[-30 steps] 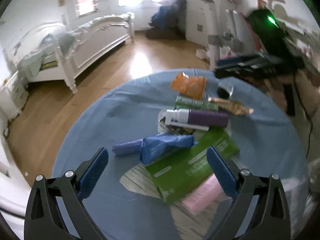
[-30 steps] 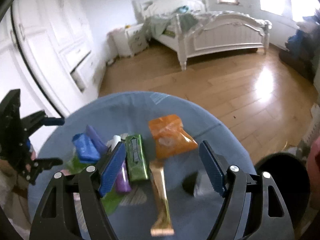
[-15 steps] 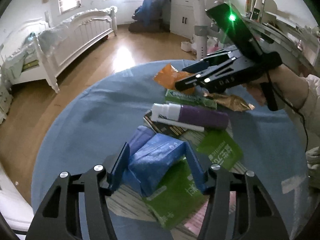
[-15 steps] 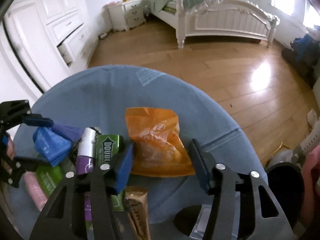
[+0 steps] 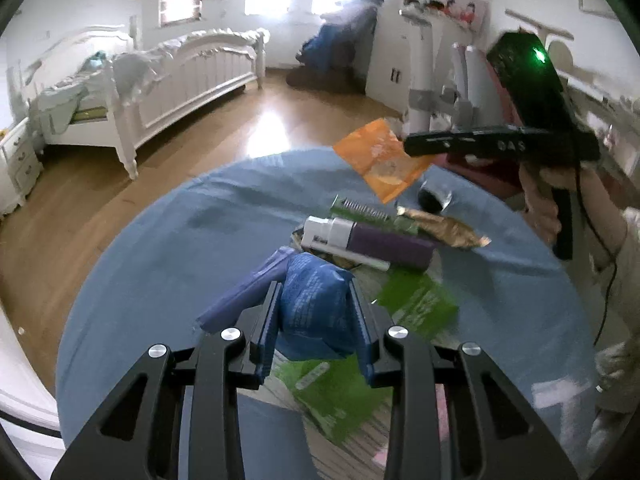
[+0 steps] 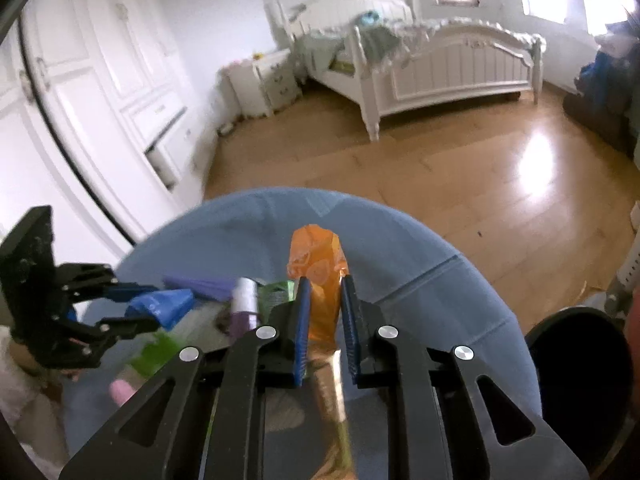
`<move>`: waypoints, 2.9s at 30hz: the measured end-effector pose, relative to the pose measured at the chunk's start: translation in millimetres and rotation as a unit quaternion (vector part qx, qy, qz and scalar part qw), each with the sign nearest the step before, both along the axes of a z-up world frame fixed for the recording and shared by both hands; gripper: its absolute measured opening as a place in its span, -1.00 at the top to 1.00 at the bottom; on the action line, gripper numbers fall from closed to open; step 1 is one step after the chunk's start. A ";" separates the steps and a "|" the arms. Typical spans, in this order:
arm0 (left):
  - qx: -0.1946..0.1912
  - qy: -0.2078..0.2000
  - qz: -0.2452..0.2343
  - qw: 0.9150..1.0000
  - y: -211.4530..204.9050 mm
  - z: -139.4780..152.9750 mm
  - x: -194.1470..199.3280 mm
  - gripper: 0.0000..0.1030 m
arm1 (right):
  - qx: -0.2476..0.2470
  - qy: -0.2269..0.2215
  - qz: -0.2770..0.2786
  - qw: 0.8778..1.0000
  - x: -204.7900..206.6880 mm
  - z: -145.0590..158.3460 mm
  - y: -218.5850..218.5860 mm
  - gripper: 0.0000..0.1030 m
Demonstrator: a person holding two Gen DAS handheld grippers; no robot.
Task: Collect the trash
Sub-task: 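Carry the blue wrapper and orange bag over the black bin and open both tools, then grasp the purple tube with the left tool while the right tool grasps the purple spray bottle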
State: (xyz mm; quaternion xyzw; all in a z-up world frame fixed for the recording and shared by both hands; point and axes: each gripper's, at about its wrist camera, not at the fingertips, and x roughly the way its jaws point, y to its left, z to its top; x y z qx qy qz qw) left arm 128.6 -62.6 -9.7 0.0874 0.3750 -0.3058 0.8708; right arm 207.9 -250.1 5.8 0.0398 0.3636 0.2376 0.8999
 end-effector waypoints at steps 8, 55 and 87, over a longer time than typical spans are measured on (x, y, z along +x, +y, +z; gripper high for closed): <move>-0.063 -0.020 0.012 0.998 -13.9 44.3 -25.6 0.37 | 0.077 -0.046 -0.009 0.996 -55.2 32.5 -33.3 0.68; -0.082 0.076 -0.116 0.987 -345.6 3.6 38.4 -0.73 | 0.127 -0.044 -0.326 0.936 -132.4 -67.6 -324.3 -0.03; 0.069 -0.016 0.060 0.996 -33.7 4.3 11.5 -0.89 | 0.023 -0.026 -0.040 0.999 -91.1 -8.8 -30.7 -0.39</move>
